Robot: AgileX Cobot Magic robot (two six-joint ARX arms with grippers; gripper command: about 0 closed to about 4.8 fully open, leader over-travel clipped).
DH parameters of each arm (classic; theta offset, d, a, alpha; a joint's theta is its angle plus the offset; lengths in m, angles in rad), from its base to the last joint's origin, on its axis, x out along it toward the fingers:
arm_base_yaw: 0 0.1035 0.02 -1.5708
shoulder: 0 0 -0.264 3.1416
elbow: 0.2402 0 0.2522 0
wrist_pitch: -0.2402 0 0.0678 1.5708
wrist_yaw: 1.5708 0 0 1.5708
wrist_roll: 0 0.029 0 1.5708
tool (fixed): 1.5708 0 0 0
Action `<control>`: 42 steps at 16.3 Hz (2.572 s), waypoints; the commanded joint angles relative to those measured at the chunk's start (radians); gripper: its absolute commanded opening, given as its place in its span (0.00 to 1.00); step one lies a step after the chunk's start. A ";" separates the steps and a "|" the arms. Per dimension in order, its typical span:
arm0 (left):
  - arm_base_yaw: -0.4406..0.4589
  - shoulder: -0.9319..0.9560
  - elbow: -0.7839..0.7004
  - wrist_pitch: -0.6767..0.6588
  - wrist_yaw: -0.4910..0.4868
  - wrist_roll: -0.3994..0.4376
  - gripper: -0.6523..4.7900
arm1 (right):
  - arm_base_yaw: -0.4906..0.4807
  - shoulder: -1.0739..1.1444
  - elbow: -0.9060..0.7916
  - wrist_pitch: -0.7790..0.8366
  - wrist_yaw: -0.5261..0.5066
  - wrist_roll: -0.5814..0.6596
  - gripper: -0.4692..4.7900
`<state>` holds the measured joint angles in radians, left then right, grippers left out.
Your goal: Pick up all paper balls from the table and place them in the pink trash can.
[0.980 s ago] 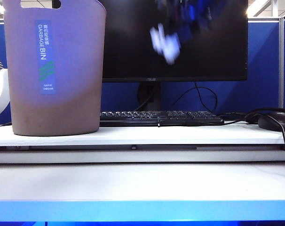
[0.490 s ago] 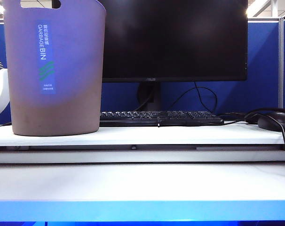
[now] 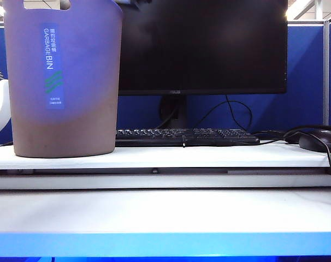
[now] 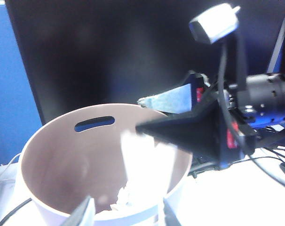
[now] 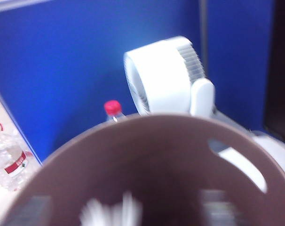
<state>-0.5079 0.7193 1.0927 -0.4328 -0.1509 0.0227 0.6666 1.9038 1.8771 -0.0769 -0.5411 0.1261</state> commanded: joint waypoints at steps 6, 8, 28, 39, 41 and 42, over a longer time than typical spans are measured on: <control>0.002 -0.216 0.003 -0.075 -0.094 0.004 0.11 | -0.013 -0.274 0.010 -0.486 -0.032 -0.209 0.08; 0.002 -0.322 0.001 -0.145 -0.085 -0.019 0.11 | -0.010 -0.395 0.006 -0.782 0.003 -0.389 0.08; 0.003 -0.715 -0.467 0.012 0.327 -0.335 0.11 | -0.008 -1.743 -1.187 -0.176 0.531 0.011 0.08; 0.003 -0.716 -0.770 0.201 0.331 -0.397 0.11 | -0.005 -1.738 -1.580 -0.209 0.711 0.005 0.08; 0.003 -0.716 -0.770 0.185 0.331 -0.397 0.11 | -0.005 -1.738 -1.580 -0.293 0.718 0.004 0.08; 0.003 -0.716 -0.770 0.181 0.331 -0.397 0.11 | -0.006 -1.736 -1.581 -0.308 0.754 0.005 0.08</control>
<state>-0.5064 0.0063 0.3199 -0.2520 0.1761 -0.3756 0.6601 0.1658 0.2928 -0.3721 0.1780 0.1310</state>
